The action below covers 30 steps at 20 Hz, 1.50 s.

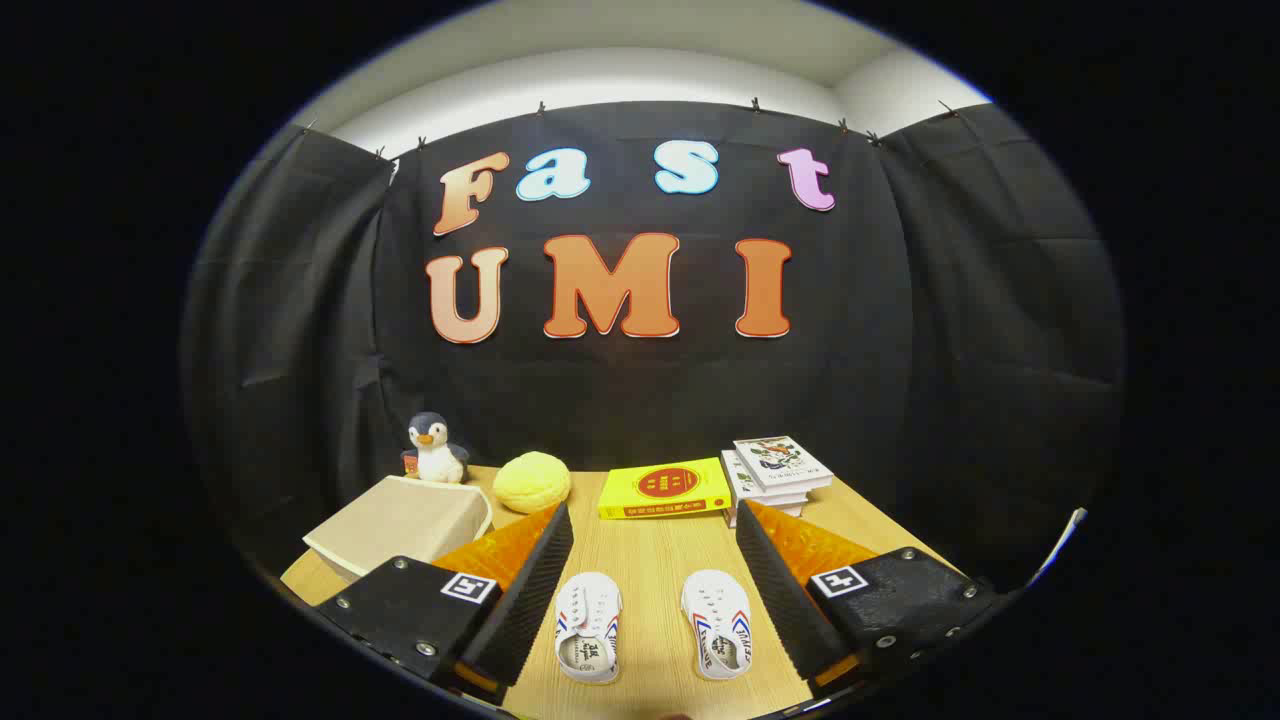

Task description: Open the storage box then place both shoes into the box .Put the left shoe in first, then the right shoe, with the right side of both shoes facing outward in a uniform manner.

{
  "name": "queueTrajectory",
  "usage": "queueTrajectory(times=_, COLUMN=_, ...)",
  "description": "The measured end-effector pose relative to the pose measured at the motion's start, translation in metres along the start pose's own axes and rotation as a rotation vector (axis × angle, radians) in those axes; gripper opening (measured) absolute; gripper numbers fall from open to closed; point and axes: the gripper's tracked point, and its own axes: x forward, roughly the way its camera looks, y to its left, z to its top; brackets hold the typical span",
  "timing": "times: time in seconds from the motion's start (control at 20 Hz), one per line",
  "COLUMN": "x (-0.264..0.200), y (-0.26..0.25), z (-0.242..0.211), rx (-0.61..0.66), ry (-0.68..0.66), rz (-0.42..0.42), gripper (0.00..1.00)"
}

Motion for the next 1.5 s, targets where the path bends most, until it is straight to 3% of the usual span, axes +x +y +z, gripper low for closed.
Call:
queueTrajectory(times=0.45, x=0.025, y=-0.02, z=0.001, rx=-0.035, ry=0.023, rz=0.09, gripper=0.99)
queueTrajectory(times=0.9, x=0.047, y=0.001, z=-0.015, rx=-0.012, ry=0.069, rz=0.302, gripper=0.98)
queueTrajectory(times=1.15, x=0.057, y=0.062, z=-0.049, rx=0.168, ry=0.243, rz=0.545, gripper=0.98)
queueTrajectory(times=1.25, x=0.054, y=0.093, z=-0.061, rx=0.319, ry=0.351, rz=0.675, gripper=0.99)
queueTrajectory(times=1.4, x=0.062, y=0.119, z=-0.08, rx=0.489, ry=0.501, rz=0.777, gripper=0.98)
queueTrajectory(times=1.5, x=0.056, y=0.144, z=-0.089, rx=0.599, ry=0.619, rz=0.898, gripper=0.98)
